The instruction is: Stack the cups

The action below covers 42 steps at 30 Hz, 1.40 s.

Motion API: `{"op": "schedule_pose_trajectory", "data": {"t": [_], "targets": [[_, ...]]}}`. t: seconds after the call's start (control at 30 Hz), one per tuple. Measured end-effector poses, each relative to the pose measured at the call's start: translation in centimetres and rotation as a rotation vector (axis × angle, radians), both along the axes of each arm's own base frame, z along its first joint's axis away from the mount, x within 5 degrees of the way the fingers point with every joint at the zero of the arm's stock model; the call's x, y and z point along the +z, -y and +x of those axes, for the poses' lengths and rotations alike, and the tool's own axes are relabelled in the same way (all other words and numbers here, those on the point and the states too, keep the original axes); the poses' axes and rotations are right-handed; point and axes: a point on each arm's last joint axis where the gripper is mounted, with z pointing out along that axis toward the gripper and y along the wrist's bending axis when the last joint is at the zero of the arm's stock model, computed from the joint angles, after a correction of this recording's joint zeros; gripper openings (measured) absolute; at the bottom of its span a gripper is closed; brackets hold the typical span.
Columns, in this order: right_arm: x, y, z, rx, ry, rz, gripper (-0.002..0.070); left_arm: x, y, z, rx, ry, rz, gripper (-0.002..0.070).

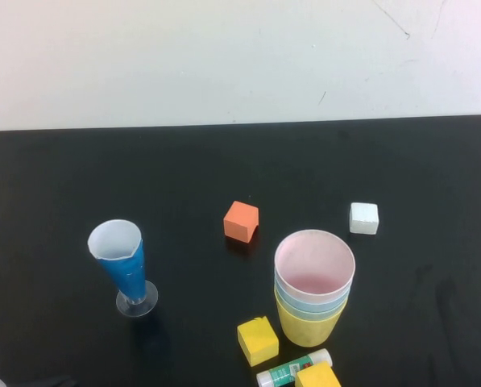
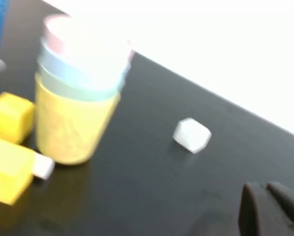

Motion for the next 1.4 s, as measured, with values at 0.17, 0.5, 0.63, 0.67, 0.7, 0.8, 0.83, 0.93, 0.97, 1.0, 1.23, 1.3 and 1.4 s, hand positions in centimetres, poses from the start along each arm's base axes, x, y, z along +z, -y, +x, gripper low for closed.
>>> {"op": "schedule_pose_trajectory", "data": {"t": [0.17, 0.5, 0.63, 0.67, 0.7, 0.8, 0.83, 0.93, 0.97, 1.0, 1.23, 1.3, 1.4], "targets": [[-0.7, 1.2, -0.6, -0.144, 0.047, 0.025, 0.0011, 0.0, 0.0, 0.0, 0.000, 0.000, 0.000, 0.0000], [-1.6, 3.8, -0.7, -0.562, -0.052, 0.094, 0.0011, 0.0, 0.0, 0.0, 0.000, 0.001, -0.001, 0.0000], [-2.5, 4.2, -1.0, -0.638, -0.160, 0.109, 0.0011, 0.0, 0.0, 0.0, 0.000, 0.001, -0.001, 0.0000], [-2.6, 4.3, -1.1, -0.657, -0.172, 0.110, 0.0011, 0.0, 0.0, 0.0, 0.000, 0.001, -0.001, 0.0000], [-2.6, 4.4, -1.1, -0.673, -0.173, 0.109, 0.0011, 0.0, 0.0, 0.0, 0.000, 0.001, -0.001, 0.0000], [-2.6, 4.5, -1.1, -0.701, -0.175, 0.109, 0.0011, 0.0, 0.0, 0.0, 0.000, 0.001, -0.001, 0.0000], [-2.6, 4.5, -1.2, -0.703, -0.175, 0.110, 0.0011, 0.0, 0.0, 0.0, 0.000, 0.001, -0.001, 0.0000], [-2.6, 4.5, -1.2, -0.705, -0.177, 0.110, 0.0011, 0.0, 0.0, 0.0, 0.000, 0.001, -0.001, 0.0000], [-2.6, 4.5, -1.2, -0.705, -0.177, 0.110, 0.0011, 0.0, 0.0, 0.0, 0.000, 0.001, -0.001, 0.0000], [-2.6, 4.5, -1.2, -0.706, -0.177, 0.111, 0.0011, 0.0, 0.0, 0.0, 0.000, 0.001, -0.001, 0.0000], [-2.6, 4.3, -1.1, -0.650, -0.180, 0.106, 0.0011, 0.0, 0.0, 0.0, 0.000, 0.001, -0.001, 0.0000], [-2.6, 4.2, -1.1, -0.646, -0.180, 0.108, 0.0011, 0.0, 0.0, 0.0, 0.000, 0.001, -0.001, 0.0000], [-2.6, 4.2, -1.1, -0.646, -0.180, 0.108, 0.0011, 0.0, 0.0, 0.0, 0.000, 0.001, -0.001, 0.0000]]}}
